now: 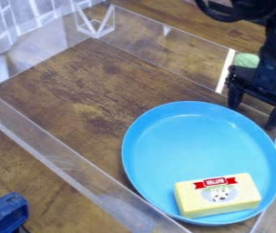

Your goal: Put the white object in the blue tray

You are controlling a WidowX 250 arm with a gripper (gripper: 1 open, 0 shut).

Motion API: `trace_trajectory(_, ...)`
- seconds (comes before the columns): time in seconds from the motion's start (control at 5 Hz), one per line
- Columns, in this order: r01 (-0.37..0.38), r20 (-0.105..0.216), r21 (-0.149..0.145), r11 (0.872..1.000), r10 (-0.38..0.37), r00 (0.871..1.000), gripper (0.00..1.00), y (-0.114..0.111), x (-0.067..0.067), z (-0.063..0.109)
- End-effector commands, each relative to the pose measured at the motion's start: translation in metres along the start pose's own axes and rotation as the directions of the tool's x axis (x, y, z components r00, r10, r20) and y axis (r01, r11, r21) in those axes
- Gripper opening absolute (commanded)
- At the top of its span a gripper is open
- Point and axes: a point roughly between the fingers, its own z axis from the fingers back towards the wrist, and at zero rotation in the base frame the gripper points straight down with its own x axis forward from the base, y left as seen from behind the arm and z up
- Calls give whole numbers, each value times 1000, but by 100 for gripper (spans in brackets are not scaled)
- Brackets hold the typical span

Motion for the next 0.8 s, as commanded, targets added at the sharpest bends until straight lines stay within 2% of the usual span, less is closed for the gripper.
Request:
trace_trajectory(0.0,-1,60,-12,1000,2,998,100,15,5,13)
trace_trajectory(0.2,17,61,-19,1000,-16,998,0,17,2,6)
trace_trajectory(0.6,45,39,-14,999,-44,998,0,9,-10,22)
